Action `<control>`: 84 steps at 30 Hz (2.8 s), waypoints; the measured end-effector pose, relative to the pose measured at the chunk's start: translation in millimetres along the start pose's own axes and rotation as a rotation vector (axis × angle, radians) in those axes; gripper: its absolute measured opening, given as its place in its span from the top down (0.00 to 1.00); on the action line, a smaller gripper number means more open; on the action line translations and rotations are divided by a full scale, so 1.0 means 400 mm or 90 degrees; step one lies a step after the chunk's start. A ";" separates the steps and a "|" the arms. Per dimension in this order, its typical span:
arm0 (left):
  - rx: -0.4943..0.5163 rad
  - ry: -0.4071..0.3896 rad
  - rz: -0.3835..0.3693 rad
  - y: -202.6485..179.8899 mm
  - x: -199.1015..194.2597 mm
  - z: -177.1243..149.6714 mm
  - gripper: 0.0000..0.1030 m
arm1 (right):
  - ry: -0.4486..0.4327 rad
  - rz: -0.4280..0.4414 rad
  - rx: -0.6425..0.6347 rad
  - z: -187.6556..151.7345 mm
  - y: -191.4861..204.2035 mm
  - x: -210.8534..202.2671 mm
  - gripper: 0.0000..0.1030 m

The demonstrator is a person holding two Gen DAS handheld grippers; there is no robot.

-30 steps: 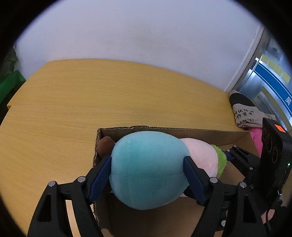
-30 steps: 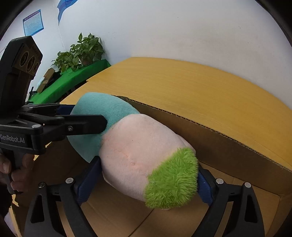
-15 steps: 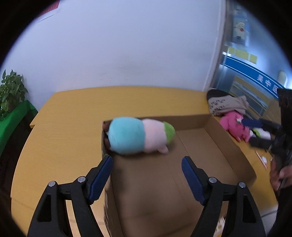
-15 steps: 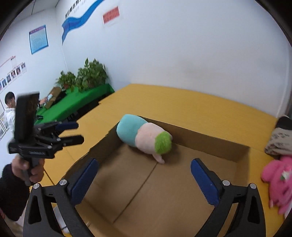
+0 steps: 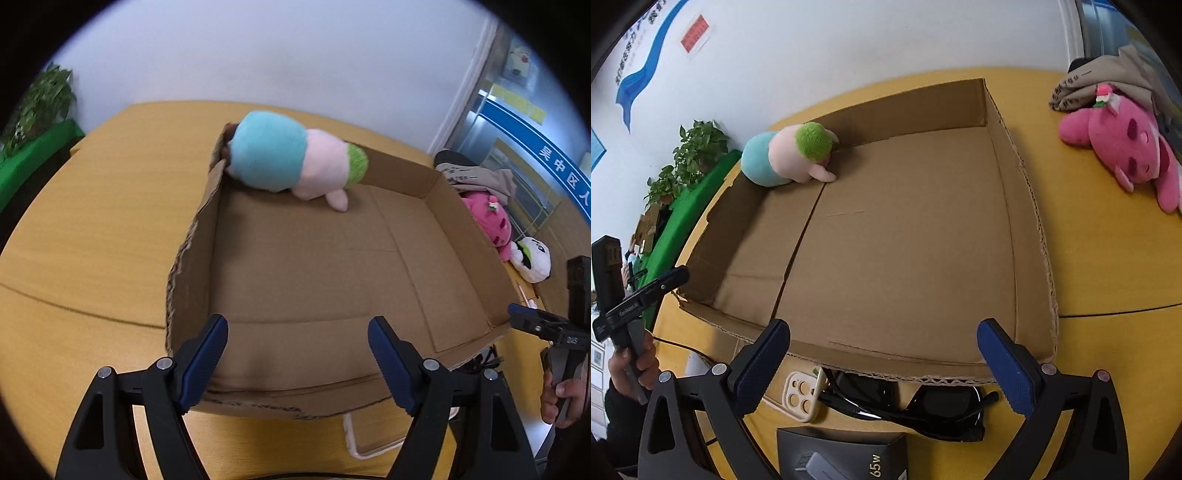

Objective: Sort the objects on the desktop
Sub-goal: 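Withdraw both grippers from the box back over the table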

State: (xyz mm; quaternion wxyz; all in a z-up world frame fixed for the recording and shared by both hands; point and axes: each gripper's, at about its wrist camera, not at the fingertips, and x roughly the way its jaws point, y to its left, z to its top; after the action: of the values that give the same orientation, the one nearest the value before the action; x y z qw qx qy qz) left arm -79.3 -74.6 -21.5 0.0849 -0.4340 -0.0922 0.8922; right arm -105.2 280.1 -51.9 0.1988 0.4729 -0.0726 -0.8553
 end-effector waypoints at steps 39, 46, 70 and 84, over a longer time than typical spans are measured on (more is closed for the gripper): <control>0.160 -0.241 -0.009 -0.336 -0.415 -0.063 0.22 | -0.204 -0.133 -0.145 -0.135 0.242 -0.243 0.01; 0.158 -0.221 -0.007 -0.352 -0.417 -0.110 0.22 | -0.214 -0.126 -0.175 -0.170 0.276 -0.263 0.02; 0.085 -0.183 0.057 -0.235 -0.372 -0.193 0.43 | -0.196 -0.085 -0.144 -0.206 0.260 -0.244 0.67; 0.041 -0.162 0.069 -0.118 -0.354 -0.210 0.21 | -0.182 -0.081 -0.099 -0.167 0.219 -0.195 0.01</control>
State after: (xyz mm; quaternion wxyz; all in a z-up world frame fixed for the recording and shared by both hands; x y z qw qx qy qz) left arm 76.7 -54.1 46.4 0.0384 -0.3184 -0.0502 0.9459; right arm 11.6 236.6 -0.1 0.1678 0.3336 -0.0039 -0.9276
